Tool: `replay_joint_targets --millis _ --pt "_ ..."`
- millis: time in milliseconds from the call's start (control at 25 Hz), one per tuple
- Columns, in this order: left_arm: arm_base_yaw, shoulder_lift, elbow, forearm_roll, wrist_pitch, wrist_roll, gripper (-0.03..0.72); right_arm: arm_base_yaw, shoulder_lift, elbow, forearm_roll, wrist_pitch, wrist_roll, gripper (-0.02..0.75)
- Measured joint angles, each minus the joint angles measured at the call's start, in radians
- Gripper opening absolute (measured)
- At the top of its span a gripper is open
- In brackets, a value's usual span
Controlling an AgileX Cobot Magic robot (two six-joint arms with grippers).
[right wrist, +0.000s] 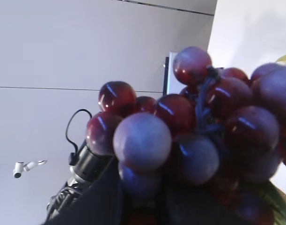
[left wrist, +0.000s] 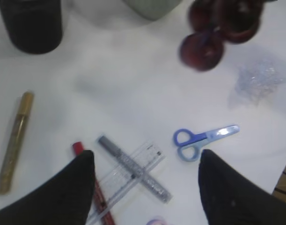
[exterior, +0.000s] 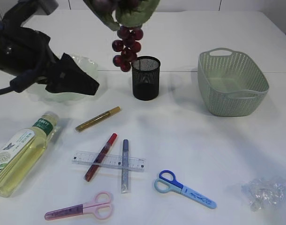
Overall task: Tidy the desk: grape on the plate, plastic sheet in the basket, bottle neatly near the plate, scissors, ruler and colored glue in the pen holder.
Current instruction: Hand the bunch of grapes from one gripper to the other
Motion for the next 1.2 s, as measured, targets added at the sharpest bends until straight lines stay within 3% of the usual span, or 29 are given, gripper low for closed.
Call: replay_joint_targets --millis 320,720,1200 --pt "-0.028 0.0 0.0 -0.266 0.0 0.236 0.559 0.0 0.0 0.0 0.109 0.0 -0.002 0.131" --pt "-0.028 -0.008 0.0 -0.481 -0.042 0.484 0.564 0.0 0.0 0.0 0.256 -0.004 -0.024 0.13" --pt "-0.028 -0.008 0.0 -0.773 -0.008 0.695 0.564 0.0 0.0 0.0 0.271 -0.006 -0.039 0.13"
